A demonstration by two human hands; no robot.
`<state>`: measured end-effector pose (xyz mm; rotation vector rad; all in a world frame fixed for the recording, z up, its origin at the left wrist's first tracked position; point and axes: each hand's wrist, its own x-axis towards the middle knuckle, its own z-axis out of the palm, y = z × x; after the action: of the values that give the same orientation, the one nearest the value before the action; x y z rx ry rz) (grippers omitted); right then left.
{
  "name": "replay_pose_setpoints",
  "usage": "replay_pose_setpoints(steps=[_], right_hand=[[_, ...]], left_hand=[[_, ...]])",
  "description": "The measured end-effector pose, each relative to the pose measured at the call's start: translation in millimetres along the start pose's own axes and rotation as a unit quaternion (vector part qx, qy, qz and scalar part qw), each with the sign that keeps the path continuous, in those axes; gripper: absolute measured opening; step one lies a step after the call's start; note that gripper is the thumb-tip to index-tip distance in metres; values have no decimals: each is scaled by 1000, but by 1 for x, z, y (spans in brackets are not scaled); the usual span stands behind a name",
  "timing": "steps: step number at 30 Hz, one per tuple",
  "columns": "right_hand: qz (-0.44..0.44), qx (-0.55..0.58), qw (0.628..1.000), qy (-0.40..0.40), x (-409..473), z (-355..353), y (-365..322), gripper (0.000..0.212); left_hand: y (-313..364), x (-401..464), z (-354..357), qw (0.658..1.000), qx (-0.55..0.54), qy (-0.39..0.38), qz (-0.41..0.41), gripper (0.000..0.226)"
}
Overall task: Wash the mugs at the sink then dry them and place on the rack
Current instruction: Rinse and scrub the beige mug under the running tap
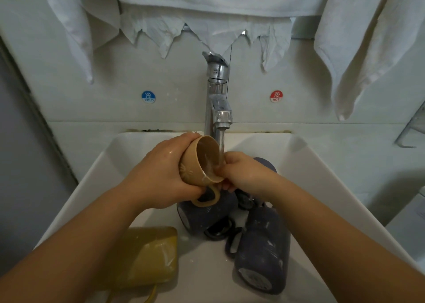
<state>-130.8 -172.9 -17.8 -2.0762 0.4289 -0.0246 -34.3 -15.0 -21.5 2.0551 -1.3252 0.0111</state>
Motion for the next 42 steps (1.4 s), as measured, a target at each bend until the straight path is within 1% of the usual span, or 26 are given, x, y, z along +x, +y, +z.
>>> replay_pose_setpoints(steps=[1,2,4,5,6,8,11,13,16,17,20,22,24,26,27,29,31,33,34,37,39,40,42], right_hand=[[1,9,1000,-29,-2,-2,-3,9],[0,11,999,-37,-2,-4,-5,7],[0,-8,1000,-19,0,-8,-9,16],[-3,-24,1000,-7,1,-8,-12,14],[-5,-38,999,1,2,-7,-14,11],[-9,-53,999,8,4,-5,-15,15],[-2,-11,1000,15,6,-2,-9,19],[8,29,999,20,5,-1,-6,17],[31,72,997,5,3,2,-1,17],[40,94,995,-4,2,3,0,17],[51,139,989,-31,-1,3,1,12],[42,86,995,-26,-3,0,1,8],[35,7,999,19,-2,-1,2,10],[25,-32,997,72,1,-2,2,15],[20,-46,995,83,2,-2,2,17],[24,-52,996,64,2,-2,1,19],[30,-48,998,16,-2,-3,0,13],[27,-29,999,-3,-5,-3,-2,10],[27,-22,999,4,-5,-3,-2,10],[26,-14,998,59,-1,1,0,8],[11,-31,996,86,3,3,2,14],[7,-43,996,82,4,2,2,15],[10,-60,997,47,0,-1,-1,9]], left_hand=[[0,0,-1,1000,-6,-3,-4,83],[0,-1,-1,1000,-12,-5,-12,85],[0,-1,0,999,-31,-10,-36,89],[0,-1,0,998,-43,-11,-45,89],[0,0,0,997,-53,-12,-48,86],[1,-1,0,996,-72,-16,-46,79],[4,-1,1,994,-101,-9,-47,73],[3,0,3,996,-76,2,-44,76],[1,1,7,998,-6,22,-60,92],[1,0,8,998,11,27,-64,92],[0,-1,8,998,25,29,-56,83],[2,-1,8,998,32,26,-40,81],[7,-2,9,998,41,22,-30,80],[11,-1,11,999,45,15,-23,80],[11,-1,11,999,46,13,-22,80],[8,-1,11,999,46,10,-26,83],[4,-2,10,998,48,8,-36,86],[3,-2,10,998,45,8,-37,88],[3,-2,11,998,44,10,-34,89],[5,-1,12,999,45,11,-26,86],[5,-1,12,999,44,8,-30,88],[4,-2,11,999,40,8,-32,89],[2,-2,10,999,36,9,-35,91]])
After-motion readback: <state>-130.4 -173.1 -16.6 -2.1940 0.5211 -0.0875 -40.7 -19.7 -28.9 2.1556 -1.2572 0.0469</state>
